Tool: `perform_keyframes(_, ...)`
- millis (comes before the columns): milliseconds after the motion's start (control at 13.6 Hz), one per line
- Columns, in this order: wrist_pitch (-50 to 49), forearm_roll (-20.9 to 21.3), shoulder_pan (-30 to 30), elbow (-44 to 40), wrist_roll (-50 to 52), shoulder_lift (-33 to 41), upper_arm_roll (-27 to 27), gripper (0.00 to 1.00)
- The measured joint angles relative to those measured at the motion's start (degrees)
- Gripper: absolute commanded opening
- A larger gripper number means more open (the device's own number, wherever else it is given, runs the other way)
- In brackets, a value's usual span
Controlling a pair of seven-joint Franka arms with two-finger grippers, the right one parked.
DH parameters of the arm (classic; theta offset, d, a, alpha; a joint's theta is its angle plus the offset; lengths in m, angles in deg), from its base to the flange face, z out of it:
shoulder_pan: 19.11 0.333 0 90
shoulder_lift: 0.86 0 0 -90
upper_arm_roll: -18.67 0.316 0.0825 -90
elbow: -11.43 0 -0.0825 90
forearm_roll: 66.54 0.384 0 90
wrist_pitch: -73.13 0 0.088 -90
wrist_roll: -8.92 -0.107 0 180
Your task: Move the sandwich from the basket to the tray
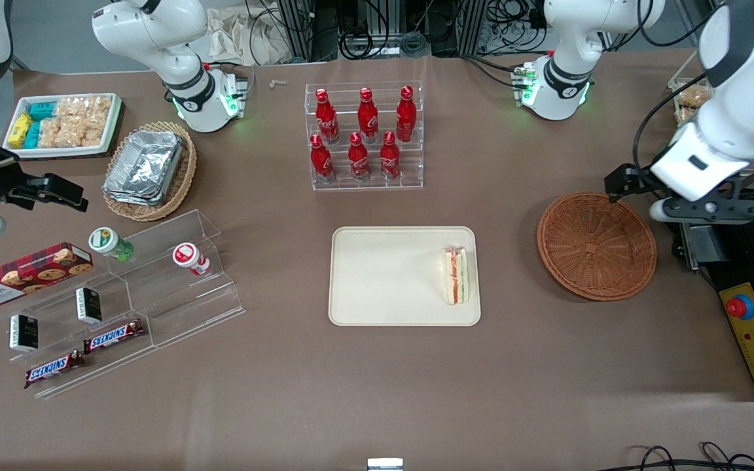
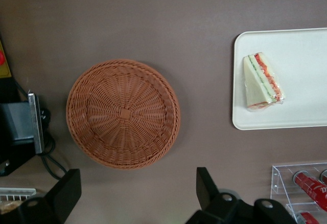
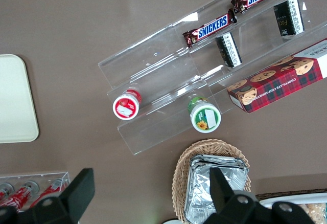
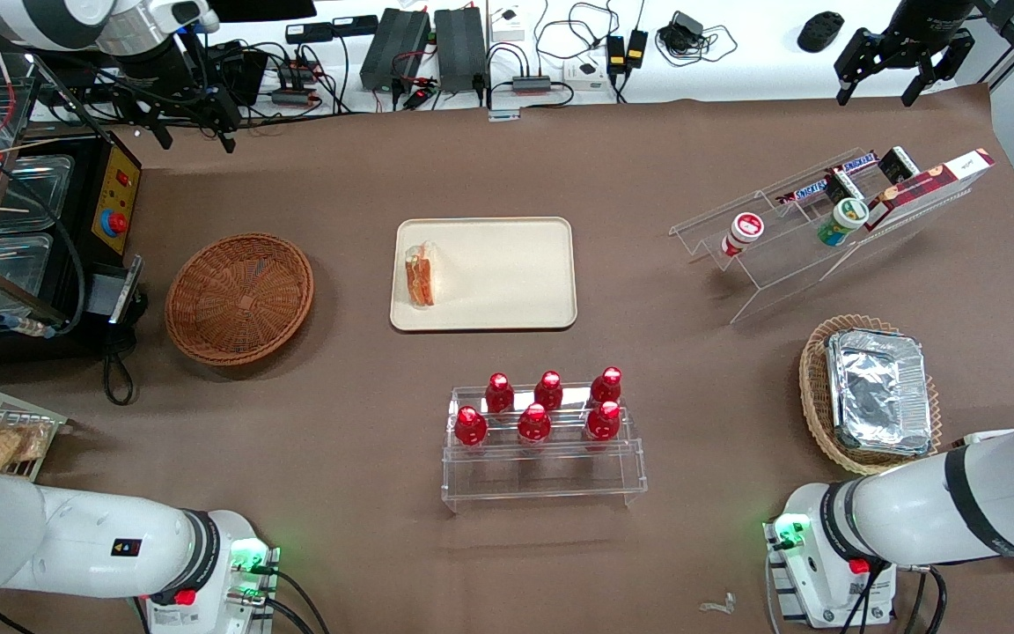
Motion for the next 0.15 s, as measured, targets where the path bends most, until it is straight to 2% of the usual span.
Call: perform_keyframes(147,-0.84,-0.59,0.15,0.06,0.0,0.13,-0.07,1.0)
